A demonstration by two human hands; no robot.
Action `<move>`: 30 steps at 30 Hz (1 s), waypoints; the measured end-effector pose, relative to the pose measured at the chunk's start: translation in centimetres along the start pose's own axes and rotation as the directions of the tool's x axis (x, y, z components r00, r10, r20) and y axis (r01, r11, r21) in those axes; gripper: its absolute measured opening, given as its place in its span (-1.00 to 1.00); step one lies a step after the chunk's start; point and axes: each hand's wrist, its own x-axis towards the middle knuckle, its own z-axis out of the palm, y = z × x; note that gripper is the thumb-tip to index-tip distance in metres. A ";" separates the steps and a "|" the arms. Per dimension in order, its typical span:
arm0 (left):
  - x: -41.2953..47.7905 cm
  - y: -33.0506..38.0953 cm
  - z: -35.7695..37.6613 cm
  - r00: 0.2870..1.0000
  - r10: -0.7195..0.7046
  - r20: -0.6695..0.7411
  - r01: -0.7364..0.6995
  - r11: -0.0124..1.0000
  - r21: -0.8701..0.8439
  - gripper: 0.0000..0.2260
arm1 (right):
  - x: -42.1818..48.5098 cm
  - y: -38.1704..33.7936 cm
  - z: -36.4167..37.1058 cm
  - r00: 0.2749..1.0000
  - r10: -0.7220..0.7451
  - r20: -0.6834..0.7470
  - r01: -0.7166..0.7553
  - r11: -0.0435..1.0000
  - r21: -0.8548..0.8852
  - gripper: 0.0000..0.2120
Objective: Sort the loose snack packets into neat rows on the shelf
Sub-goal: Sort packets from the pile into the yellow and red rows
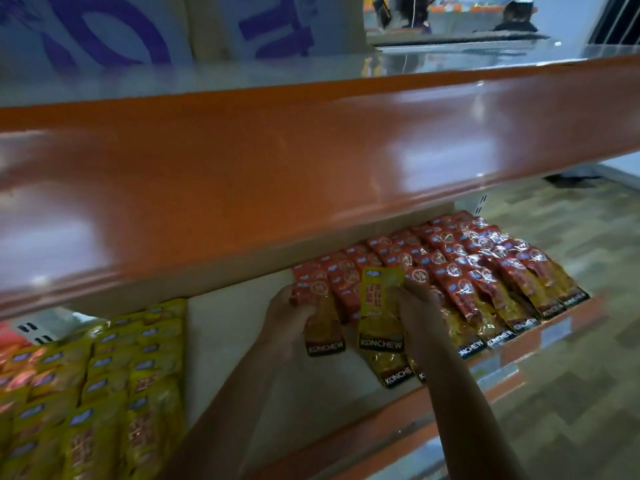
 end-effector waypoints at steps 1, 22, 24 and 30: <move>0.0 -0.1 0.3 1.000 0.015 -0.027 -0.014 1.000 0.028 -0.73 | 0.8 -0.1 -0.4 1.000 0.009 -0.005 -0.009 1.000 -0.001 -0.83; -2.1 -3.3 3.9 0.905 0.257 -0.338 -0.062 0.868 0.493 -0.66 | 3.4 0.6 -2.9 0.971 -0.009 0.239 0.003 1.000 0.024 -0.78; -2.0 -3.2 4.1 0.885 0.306 -0.350 -0.064 0.827 0.559 -0.65 | 3.2 0.6 -3.1 0.968 -0.017 0.251 0.005 0.999 0.045 -0.74; -1.4 -3.5 4.0 0.854 0.360 -0.375 -0.041 0.766 0.642 -0.66 | 3.0 0.7 -3.6 0.959 -0.049 0.280 0.039 0.998 0.042 -0.65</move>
